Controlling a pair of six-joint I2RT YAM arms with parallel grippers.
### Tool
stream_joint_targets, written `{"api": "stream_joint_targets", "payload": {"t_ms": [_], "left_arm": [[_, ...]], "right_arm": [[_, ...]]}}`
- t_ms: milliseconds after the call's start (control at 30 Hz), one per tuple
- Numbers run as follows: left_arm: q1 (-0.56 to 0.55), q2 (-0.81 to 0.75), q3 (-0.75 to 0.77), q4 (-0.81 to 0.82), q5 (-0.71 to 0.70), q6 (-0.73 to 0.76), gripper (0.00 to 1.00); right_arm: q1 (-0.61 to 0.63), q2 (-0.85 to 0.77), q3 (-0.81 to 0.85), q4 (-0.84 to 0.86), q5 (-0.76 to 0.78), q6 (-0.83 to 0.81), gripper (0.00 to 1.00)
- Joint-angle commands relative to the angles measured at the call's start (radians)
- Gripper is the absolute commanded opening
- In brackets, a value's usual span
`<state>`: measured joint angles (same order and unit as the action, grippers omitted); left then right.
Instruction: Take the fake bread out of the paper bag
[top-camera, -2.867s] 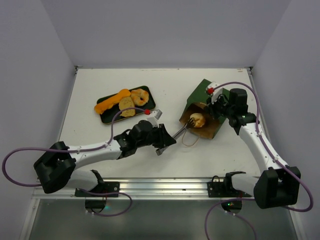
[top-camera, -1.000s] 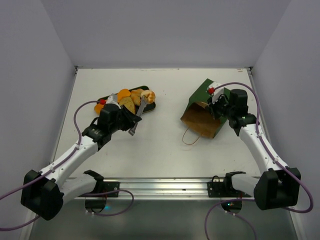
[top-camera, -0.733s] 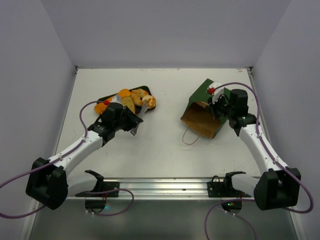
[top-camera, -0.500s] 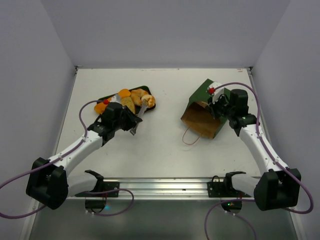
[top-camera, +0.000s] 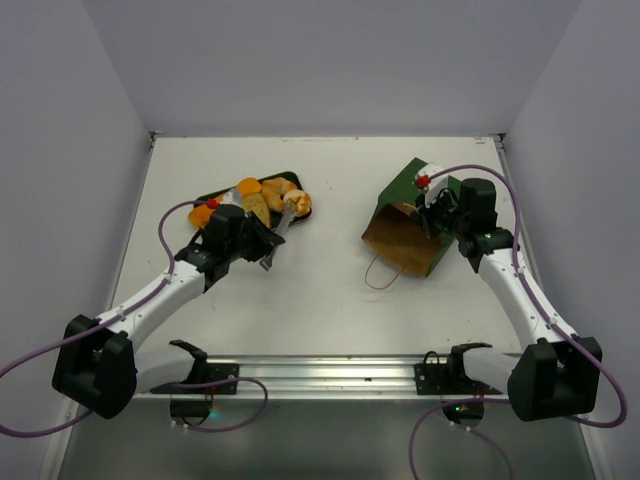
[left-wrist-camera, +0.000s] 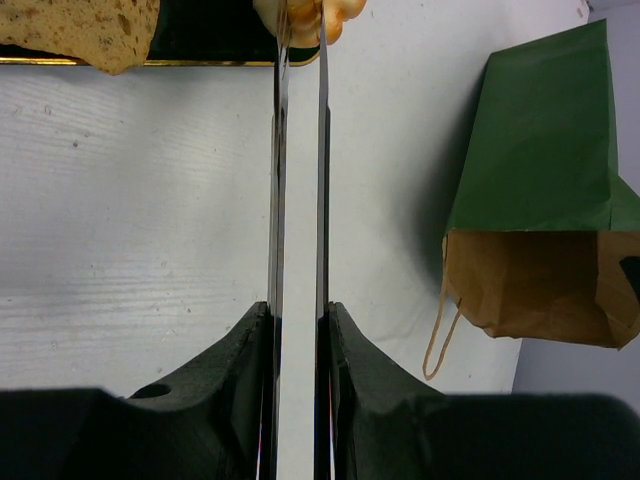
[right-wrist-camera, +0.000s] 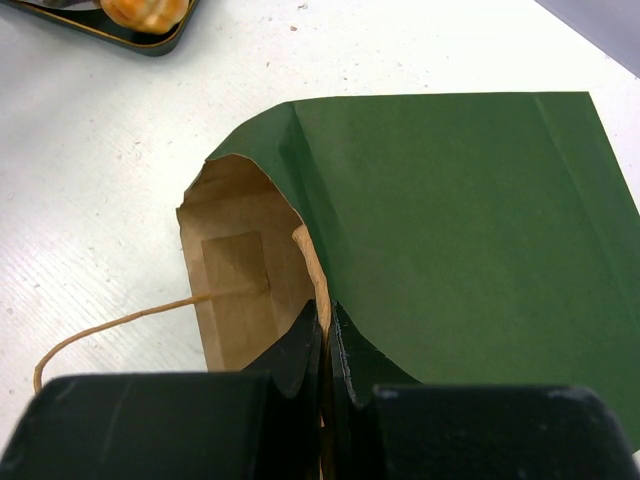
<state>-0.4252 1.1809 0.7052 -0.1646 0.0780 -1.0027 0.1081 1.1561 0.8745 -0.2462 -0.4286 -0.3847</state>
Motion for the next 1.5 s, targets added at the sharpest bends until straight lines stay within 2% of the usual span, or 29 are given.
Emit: {"api": "stream_joint_targets", "payload": {"t_ms": [0,267,467,1033,1467], "left_arm": [[0.011,-0.003,0.023,0.068,0.017,0.007,0.18],[0.013,-0.003,0.01,0.066,0.016,-0.002,0.33],[0.016,-0.003,0.01,0.062,0.017,-0.007,0.4],[0.029,-0.061,0.004,0.051,0.026,-0.04,0.46],[0.036,-0.073,-0.006,0.053,0.04,-0.054,0.46]], "right_arm": [[-0.005,-0.026,-0.006,0.042,0.004,0.012,0.0],[-0.007,-0.026,-0.006,0.042,0.004,0.01,0.0],[-0.005,-0.024,-0.006,0.041,0.005,0.012,0.0],[-0.005,-0.027,-0.008,0.041,0.002,0.01,0.0],[-0.007,-0.027,-0.008,0.042,0.004,0.009,0.0]]}}
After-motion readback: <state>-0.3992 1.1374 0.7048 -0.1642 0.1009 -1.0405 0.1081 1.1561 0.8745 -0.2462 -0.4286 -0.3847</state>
